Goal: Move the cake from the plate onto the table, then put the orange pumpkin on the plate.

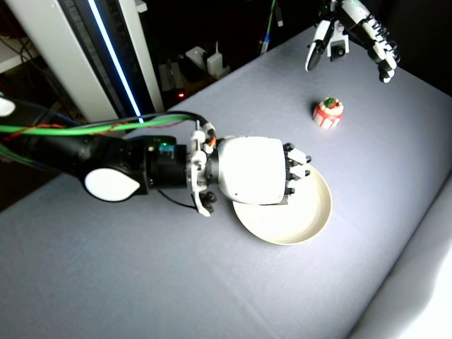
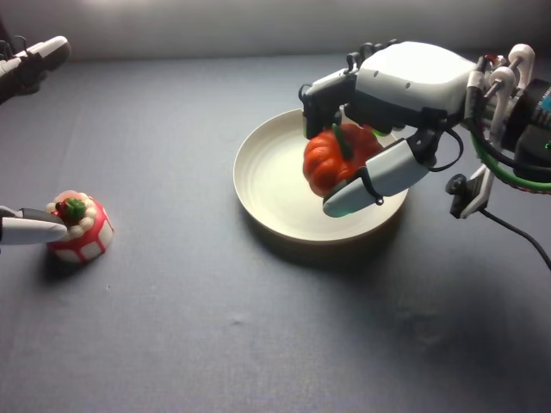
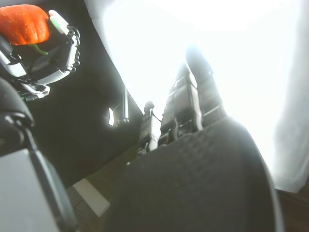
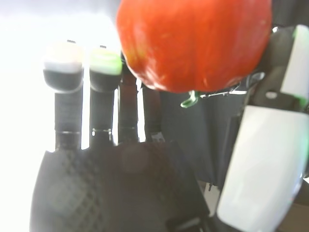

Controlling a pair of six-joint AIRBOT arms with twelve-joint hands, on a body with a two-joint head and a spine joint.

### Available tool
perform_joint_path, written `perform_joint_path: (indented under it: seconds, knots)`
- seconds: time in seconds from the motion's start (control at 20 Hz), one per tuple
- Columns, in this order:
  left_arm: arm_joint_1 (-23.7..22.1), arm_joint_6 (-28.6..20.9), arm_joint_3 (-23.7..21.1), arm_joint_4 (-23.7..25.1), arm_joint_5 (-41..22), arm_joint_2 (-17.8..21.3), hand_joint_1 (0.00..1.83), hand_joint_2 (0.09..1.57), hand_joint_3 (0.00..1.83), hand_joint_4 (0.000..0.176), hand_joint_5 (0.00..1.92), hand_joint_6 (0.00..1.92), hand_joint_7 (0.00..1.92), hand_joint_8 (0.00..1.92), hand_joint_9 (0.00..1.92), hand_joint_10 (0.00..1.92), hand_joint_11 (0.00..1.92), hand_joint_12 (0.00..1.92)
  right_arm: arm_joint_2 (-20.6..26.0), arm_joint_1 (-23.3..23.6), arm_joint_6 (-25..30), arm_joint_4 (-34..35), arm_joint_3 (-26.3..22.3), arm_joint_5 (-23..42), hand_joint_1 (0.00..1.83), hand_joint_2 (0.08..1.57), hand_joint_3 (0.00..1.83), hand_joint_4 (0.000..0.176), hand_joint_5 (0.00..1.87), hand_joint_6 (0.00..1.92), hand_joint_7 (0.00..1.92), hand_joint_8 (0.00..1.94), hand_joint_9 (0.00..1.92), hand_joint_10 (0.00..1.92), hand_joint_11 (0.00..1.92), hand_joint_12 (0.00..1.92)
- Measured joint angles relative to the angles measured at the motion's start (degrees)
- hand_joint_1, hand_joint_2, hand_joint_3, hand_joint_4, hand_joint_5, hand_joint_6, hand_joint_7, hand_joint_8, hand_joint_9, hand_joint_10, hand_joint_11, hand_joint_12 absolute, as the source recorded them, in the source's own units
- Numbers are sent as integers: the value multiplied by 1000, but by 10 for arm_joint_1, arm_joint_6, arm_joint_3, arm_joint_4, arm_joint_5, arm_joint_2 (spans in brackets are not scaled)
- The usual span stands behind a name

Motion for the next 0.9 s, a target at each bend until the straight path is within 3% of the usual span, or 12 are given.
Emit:
perform_joint_path:
  seconds: [0.05,0.1,0.15,0.2,0.25,0.35,0.5,0.65,0.75,0.8,0.9]
  knots:
    - [0,0,0,1,0,0,1030,813,0,176,0,0,0,0,121,3,0,613,0,-1,0,0,2,-2,1110,1099,198,0,827,1289,928,1718,979,1873,1013,1921]
    - [0,0,0,1,0,0,1035,814,0,176,0,0,0,0,112,4,0,559,0,-1,0,1,4,-8,1161,1153,105,0,752,1329,898,1350,778,1625,644,1921]
    - [0,0,0,1,0,-1,1024,812,0,176,0,0,0,0,114,4,0,571,0,-2,0,2,7,-10,1100,1198,36,0,768,1315,733,973,588,1162,287,1668]
    - [0,0,0,1,0,-2,1020,813,0,176,0,0,0,0,124,6,0,626,0,-5,0,9,9,-10,1086,1232,7,0,739,1345,684,749,544,910,201,1497]
    - [0,0,0,1,0,-2,1035,807,0,176,0,0,0,0,134,10,0,637,-1,-8,0,10,10,-13,984,1121,0,0,601,863,706,444,569,634,216,1335]
    - [0,0,0,1,2,-3,1055,811,0,176,0,0,0,0,106,5,0,485,-4,-9,1,10,14,-23,768,978,0,0,626,121,713,39,563,165,67,1250]
    - [0,0,0,1,2,-4,1043,802,0,176,0,0,0,0,123,7,0,565,-5,-9,5,13,17,-23,703,921,0,0,552,13,684,2,552,59,13,1250]
    - [0,0,1,1,2,-6,1038,778,0,176,0,0,0,0,162,14,0,714,-6,-9,9,13,19,-24,718,903,0,0,413,0,413,2,301,5,0,806]
    - [0,0,1,1,2,-6,1052,791,0,176,2,0,0,0,158,6,0,753,-10,-9,10,14,20,-24,656,833,0,72,373,0,280,0,198,0,0,692]
    - [0,0,1,1,2,-6,1042,794,1,176,7,1,0,0,153,2,0,720,-11,-9,12,12,20,-23,633,803,0,97,334,0,234,0,163,1,0,649]
    - [0,0,1,1,2,-6,1029,796,2,176,0,0,0,0,142,0,0,684,-12,-9,21,5,20,-22,567,759,0,121,291,0,190,0,127,1,0,675]
